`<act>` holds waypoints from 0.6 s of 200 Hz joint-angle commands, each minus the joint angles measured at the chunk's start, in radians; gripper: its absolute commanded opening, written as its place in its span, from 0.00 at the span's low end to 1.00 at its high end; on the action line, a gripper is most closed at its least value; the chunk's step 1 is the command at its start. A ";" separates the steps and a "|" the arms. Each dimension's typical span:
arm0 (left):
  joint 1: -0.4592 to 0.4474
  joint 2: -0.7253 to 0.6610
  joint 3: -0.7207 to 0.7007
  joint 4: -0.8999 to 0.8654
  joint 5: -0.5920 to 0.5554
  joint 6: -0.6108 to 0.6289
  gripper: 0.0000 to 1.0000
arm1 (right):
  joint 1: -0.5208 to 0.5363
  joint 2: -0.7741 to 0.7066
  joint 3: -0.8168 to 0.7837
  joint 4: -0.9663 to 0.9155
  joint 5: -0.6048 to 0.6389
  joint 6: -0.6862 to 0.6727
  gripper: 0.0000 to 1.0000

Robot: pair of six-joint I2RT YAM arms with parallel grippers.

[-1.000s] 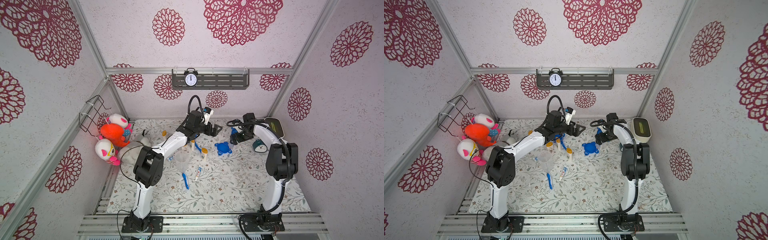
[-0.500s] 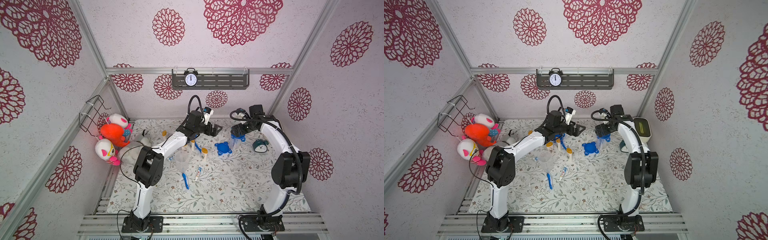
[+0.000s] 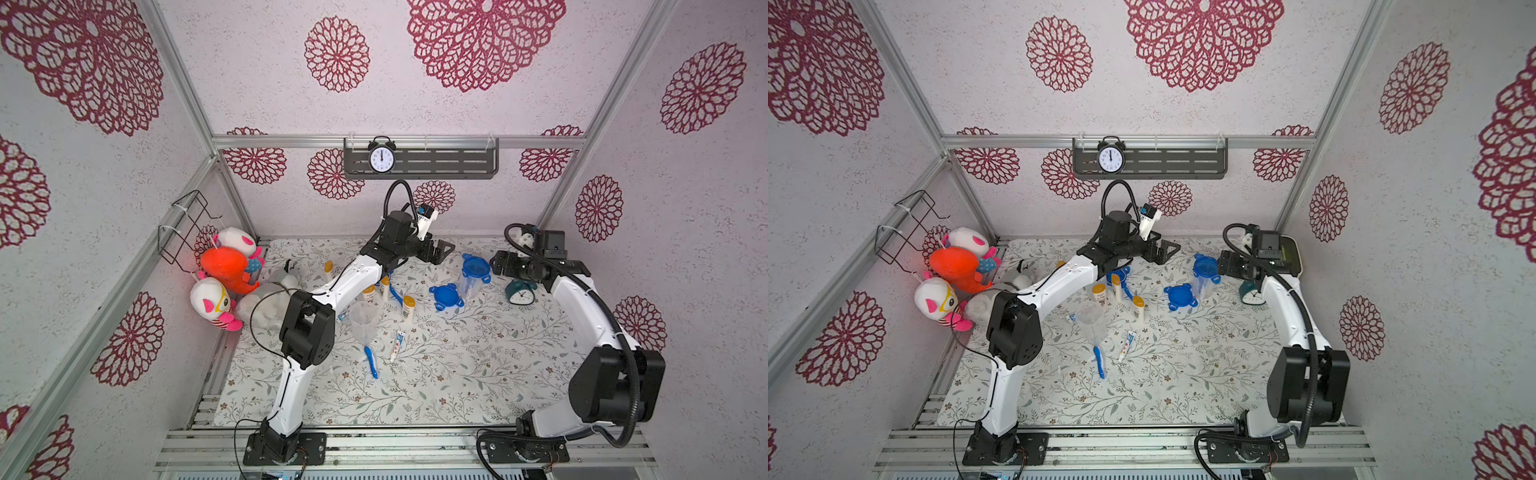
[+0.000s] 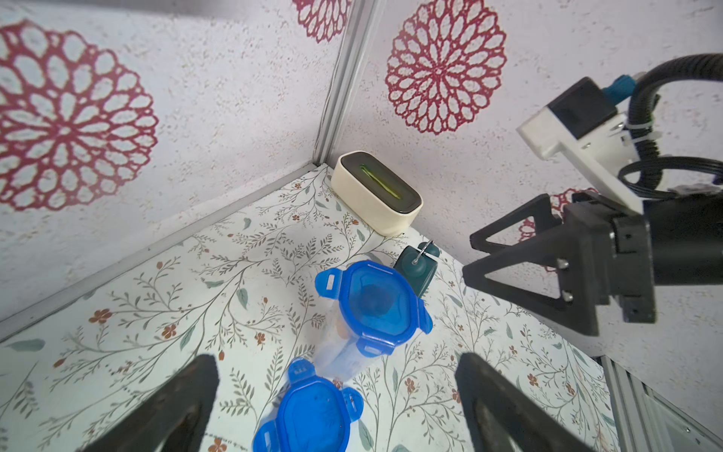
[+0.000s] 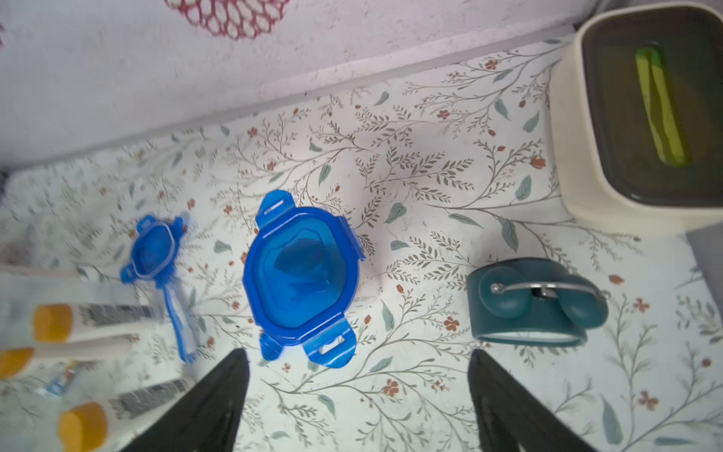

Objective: Pack away toiletry kits
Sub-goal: Close the fastener on the container.

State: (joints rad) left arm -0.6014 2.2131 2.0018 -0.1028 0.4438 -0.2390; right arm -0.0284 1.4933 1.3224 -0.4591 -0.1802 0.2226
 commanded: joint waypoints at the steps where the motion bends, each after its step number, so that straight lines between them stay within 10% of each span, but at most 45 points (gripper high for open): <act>1: -0.014 0.074 0.067 -0.012 0.068 -0.010 0.98 | -0.001 0.006 0.000 0.102 -0.001 0.177 0.93; 64: -0.035 0.241 0.244 0.048 0.111 -0.134 0.93 | -0.029 0.010 -0.123 0.306 -0.088 0.416 0.72; 120: -0.035 0.279 0.264 0.055 0.127 -0.135 0.87 | -0.064 0.177 0.000 0.292 -0.199 0.278 0.72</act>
State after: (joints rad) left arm -0.6350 2.4790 2.2456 -0.0864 0.5491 -0.3653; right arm -0.0685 1.6058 1.2591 -0.2100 -0.2665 0.5617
